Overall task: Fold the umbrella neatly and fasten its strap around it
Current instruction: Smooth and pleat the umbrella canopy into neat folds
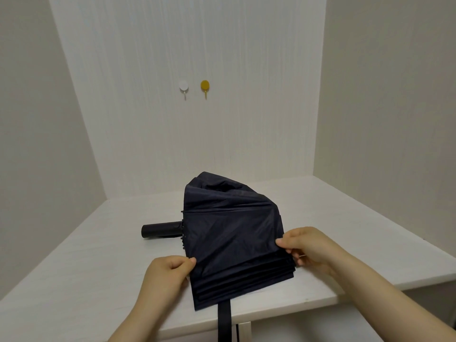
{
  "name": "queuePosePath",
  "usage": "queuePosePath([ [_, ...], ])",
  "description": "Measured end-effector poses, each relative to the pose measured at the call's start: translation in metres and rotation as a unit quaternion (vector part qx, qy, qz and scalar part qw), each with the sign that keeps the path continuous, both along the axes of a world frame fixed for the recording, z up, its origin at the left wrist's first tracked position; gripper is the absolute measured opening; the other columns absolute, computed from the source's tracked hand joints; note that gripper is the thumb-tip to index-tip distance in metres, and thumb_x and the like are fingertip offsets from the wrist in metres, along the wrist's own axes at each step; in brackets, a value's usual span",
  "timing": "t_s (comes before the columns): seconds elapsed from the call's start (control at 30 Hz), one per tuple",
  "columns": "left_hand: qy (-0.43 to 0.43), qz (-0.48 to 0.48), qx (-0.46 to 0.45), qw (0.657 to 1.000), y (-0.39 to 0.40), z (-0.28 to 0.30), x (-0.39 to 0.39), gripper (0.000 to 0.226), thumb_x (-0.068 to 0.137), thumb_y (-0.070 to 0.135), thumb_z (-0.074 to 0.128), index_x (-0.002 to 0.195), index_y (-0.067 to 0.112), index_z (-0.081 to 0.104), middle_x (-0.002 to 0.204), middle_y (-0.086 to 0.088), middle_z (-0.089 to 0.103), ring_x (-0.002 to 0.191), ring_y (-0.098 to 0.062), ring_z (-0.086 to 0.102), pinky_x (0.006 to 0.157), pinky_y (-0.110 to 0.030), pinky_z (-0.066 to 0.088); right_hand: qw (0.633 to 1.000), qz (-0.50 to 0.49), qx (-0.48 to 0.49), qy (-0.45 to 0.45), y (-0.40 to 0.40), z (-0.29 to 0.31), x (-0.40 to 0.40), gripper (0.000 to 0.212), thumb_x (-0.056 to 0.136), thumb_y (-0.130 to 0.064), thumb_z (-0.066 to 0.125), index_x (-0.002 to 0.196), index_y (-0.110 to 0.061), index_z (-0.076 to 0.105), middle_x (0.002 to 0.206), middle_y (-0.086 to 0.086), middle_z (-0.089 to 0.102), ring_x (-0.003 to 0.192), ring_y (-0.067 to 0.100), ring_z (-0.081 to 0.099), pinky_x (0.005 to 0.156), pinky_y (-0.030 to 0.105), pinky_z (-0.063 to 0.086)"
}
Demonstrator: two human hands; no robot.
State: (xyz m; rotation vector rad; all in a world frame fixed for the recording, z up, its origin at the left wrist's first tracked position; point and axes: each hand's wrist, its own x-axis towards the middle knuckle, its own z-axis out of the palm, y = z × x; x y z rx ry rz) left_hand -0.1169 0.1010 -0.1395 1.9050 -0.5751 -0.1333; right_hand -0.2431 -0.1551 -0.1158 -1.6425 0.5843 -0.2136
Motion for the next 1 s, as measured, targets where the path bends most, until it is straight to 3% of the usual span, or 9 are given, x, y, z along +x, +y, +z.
queuePosePath([
  [0.17,-0.03,0.033,0.03,0.999,-0.001,-0.003,-0.001,0.037,0.086,0.02,0.06,0.051,0.012,0.054,0.049,0.002,0.043,0.048,-0.011,0.035,0.054,-0.025,0.028,1.0,0.003,-0.03,0.007,-0.004,-0.001,-0.002,0.036,0.08,-0.005,0.066,0.05,-0.01,0.047,0.035,-0.006,0.044,0.034,0.009,0.037,0.041,0.019,0.032],
  [0.23,-0.062,0.061,0.051,0.995,-0.003,-0.004,-0.005,0.035,0.084,0.019,0.062,0.05,0.012,0.06,0.046,0.007,0.051,0.045,-0.007,0.042,0.05,-0.021,0.031,0.998,0.0,-0.053,0.017,-0.003,-0.002,-0.001,0.037,0.08,-0.005,0.067,0.05,-0.01,0.046,0.035,-0.006,0.044,0.034,0.009,0.037,0.04,0.019,0.032],
  [0.33,-0.109,0.093,0.1,0.985,-0.006,-0.004,-0.01,0.027,0.084,0.022,0.062,0.062,0.007,0.065,0.069,0.002,0.063,0.065,-0.011,0.055,0.057,-0.024,0.038,0.991,-0.011,-0.119,0.053,-0.002,-0.003,0.002,0.039,0.078,-0.005,0.068,0.047,-0.011,0.044,0.034,-0.006,0.043,0.036,0.011,0.037,0.039,0.018,0.03],
  [0.43,-0.158,0.103,0.149,0.971,-0.008,-0.006,-0.014,0.024,0.084,0.025,0.06,0.066,0.009,0.06,0.076,0.003,0.061,0.07,-0.011,0.053,0.06,-0.024,0.036,0.976,-0.022,-0.2,0.085,0.001,-0.006,0.006,0.044,0.075,-0.008,0.069,0.044,-0.014,0.039,0.037,-0.003,0.039,0.041,0.016,0.035,0.045,0.021,0.03],
  [0.57,-0.211,0.092,0.199,0.953,-0.009,-0.01,-0.014,0.033,0.086,0.03,0.055,0.056,0.021,0.043,0.077,0.006,0.052,0.068,-0.008,0.046,0.054,-0.017,0.029,0.943,-0.041,-0.31,0.112,0.01,-0.013,0.009,0.04,0.075,-0.015,0.066,0.047,-0.017,0.037,0.049,-0.001,0.04,0.051,0.017,0.039,0.054,0.026,0.032],
  [0.67,-0.244,0.08,0.226,0.94,-0.009,-0.013,-0.013,0.034,0.084,0.033,0.056,0.056,0.026,0.038,0.078,0.007,0.051,0.074,-0.013,0.049,0.061,-0.023,0.035,0.915,-0.054,-0.381,0.125,0.02,-0.016,0.006,0.025,0.077,-0.021,0.06,0.059,-0.019,0.043,0.06,-0.006,0.05,0.066,0.019,0.052,0.06,0.027,0.038],
  [0.83,-0.317,0.066,0.232,0.917,-0.01,-0.014,-0.01,0.043,0.073,0.025,0.069,0.061,0.031,0.029,0.067,0.01,0.038,0.067,-0.016,0.042,0.062,-0.026,0.033,0.849,-0.061,-0.521,0.063,0.029,-0.019,-0.001,0.015,0.08,-0.015,0.053,0.075,-0.019,0.04,0.075,-0.006,0.047,0.074,0.019,0.046,0.059,0.029,0.034],
  [0.93,-0.364,0.013,0.201,0.909,-0.01,-0.018,-0.004,0.048,0.051,0.013,0.083,0.068,0.03,0.041,0.072,0.012,0.048,0.062,-0.013,0.044,0.057,-0.024,0.038,0.762,-0.046,-0.642,-0.065,0.028,-0.031,0.002,0.03,0.059,0.004,0.067,0.071,-0.018,0.049,0.072,-0.003,0.051,0.062,0.018,0.045,0.051,0.026,0.034],
  [1.0,-0.382,-0.03,0.2,0.902,-0.011,-0.02,0.0,0.044,0.048,0.007,0.083,0.078,0.025,0.058,0.092,0.006,0.065,0.076,-0.018,0.062,0.068,-0.026,0.05,0.726,-0.019,-0.679,-0.104,0.024,-0.036,0.003,0.039,0.048,0.009,0.069,0.074,-0.018,0.06,0.073,-0.002,0.057,0.059,0.02,0.051,0.047,0.026,0.039],
])
